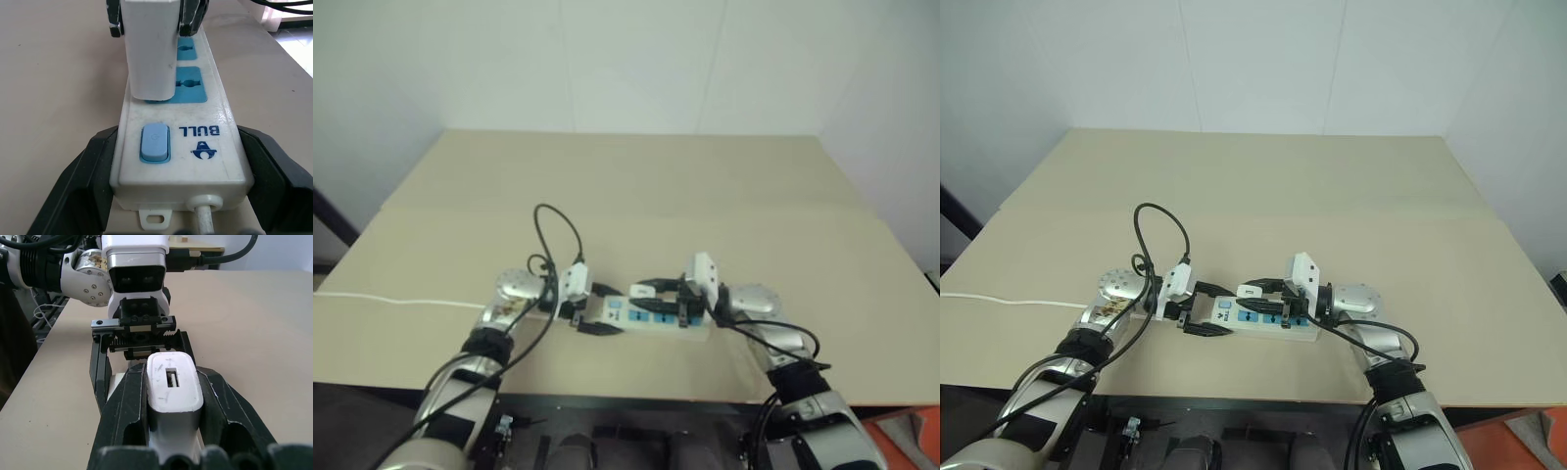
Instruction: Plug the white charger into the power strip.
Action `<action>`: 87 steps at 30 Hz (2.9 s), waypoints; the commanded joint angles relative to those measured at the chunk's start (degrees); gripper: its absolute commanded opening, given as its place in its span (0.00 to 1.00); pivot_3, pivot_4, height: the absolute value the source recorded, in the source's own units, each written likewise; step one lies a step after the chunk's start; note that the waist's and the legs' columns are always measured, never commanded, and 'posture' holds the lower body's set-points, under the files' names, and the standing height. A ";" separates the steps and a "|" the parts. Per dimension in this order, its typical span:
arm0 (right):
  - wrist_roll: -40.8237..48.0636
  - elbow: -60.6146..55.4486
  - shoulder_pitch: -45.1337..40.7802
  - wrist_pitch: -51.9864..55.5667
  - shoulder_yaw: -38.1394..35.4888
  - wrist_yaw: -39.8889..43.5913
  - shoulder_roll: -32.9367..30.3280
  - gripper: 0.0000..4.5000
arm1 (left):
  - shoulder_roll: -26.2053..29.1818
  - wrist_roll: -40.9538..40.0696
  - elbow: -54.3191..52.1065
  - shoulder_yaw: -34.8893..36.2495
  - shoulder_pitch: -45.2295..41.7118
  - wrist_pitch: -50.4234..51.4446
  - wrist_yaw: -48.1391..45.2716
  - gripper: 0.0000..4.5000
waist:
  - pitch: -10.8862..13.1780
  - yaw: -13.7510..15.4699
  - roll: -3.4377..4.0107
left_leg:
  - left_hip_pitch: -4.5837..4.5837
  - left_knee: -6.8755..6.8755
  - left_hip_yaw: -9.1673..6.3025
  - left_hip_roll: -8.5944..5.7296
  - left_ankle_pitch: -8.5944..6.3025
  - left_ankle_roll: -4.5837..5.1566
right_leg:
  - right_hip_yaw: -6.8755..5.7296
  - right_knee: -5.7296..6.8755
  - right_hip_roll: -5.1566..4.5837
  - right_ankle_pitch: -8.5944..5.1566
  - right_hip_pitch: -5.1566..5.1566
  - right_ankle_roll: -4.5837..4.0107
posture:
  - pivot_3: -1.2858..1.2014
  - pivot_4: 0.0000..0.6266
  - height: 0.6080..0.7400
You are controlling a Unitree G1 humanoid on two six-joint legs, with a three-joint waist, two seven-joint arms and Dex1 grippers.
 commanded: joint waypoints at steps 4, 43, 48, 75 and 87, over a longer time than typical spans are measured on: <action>-5.01 3.81 1.76 2.84 4.21 0.11 -1.00 0.25 | 1.38 3.00 0.87 -1.67 1.56 -0.44 -0.63 0.73 | -0.02 -0.13 0.00 | 0.06 -0.02 0.00 0.00 0.00 0.00 | 0.01 0.00 0.00 -0.02 0.03 0.00 | 0.52 0.24 1.00; -2.65 -3.88 1.52 11.64 2.58 0.35 -1.56 1.00 | 3.15 -2.43 -9.27 0.91 3.35 5.43 -4.38 0.99 | -0.10 -1.17 -0.02 | 0.04 -0.11 0.01 0.03 -0.01 0.00 | 0.03 0.01 0.03 -0.14 -0.04 0.09 | 0.52 0.24 1.00; -0.83 -8.65 0.54 13.25 -0.64 -0.23 -3.63 1.00 | 4.32 -4.19 -14.50 1.90 3.99 7.54 -4.33 0.99 | 0.04 -1.13 -0.04 | -0.18 -0.10 0.00 0.03 0.00 0.00 | 0.02 0.02 0.01 -0.13 -0.22 0.07 | 0.52 0.24 1.00; 17.33 -40.15 28.59 28.08 -36.69 -0.73 -31.71 1.00 | 22.36 -15.34 -38.19 13.81 12.10 28.35 -0.63 0.99 | 0.96 -1.59 -0.07 | -0.87 -0.07 0.05 0.10 0.00 0.00 | 0.06 0.12 0.03 -0.10 -0.99 0.03 | 0.52 0.24 1.00; 17.62 -44.25 35.98 29.95 -41.33 -3.22 -33.28 1.00 | 22.21 -17.10 -44.80 13.38 13.90 34.12 3.32 0.99 | 0.98 -1.17 -0.10 | -0.85 -0.06 0.11 0.08 0.00 0.00 | 0.09 0.05 0.02 -0.13 -0.92 0.07 | 0.52 0.24 1.00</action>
